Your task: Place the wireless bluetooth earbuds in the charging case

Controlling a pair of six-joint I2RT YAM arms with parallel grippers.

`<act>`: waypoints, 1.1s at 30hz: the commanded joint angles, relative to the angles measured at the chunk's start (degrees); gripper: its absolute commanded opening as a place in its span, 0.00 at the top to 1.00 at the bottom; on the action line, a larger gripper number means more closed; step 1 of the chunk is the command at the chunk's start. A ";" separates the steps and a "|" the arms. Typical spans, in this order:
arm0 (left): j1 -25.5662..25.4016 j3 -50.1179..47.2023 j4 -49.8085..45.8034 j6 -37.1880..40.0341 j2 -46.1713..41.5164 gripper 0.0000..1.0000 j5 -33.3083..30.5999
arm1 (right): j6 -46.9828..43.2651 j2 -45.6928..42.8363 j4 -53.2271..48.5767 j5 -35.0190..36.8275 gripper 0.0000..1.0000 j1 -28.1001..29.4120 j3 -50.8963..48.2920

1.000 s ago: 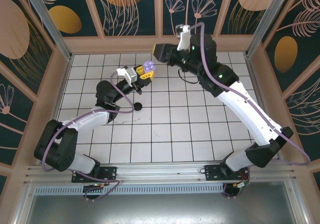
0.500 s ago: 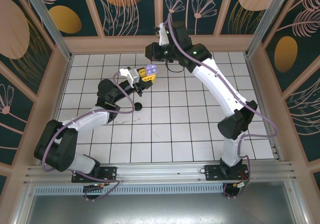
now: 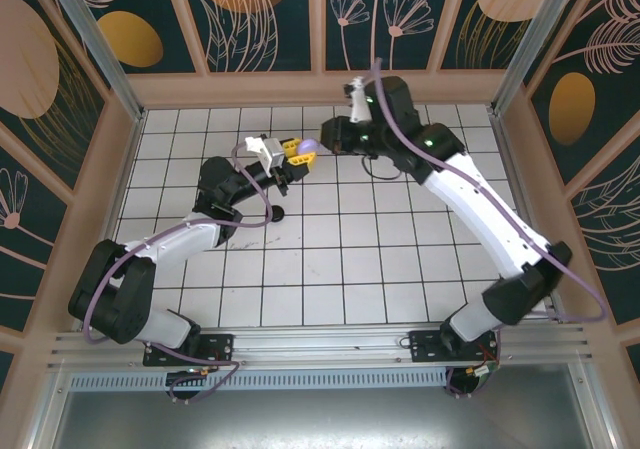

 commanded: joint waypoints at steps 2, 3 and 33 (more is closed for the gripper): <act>0.33 2.25 -3.70 -10.56 3.59 1.00 -2.25 | 8.15 -7.10 11.09 7.74 0.78 -6.44 -14.08; 0.26 2.16 -4.34 -14.83 4.91 1.00 -3.17 | 8.62 -8.20 12.09 8.84 0.77 -7.32 -17.00; -4.95 16.31 -36.89 -44.61 33.32 0.73 -16.27 | 7.51 -15.16 14.23 15.28 0.56 -10.53 -36.22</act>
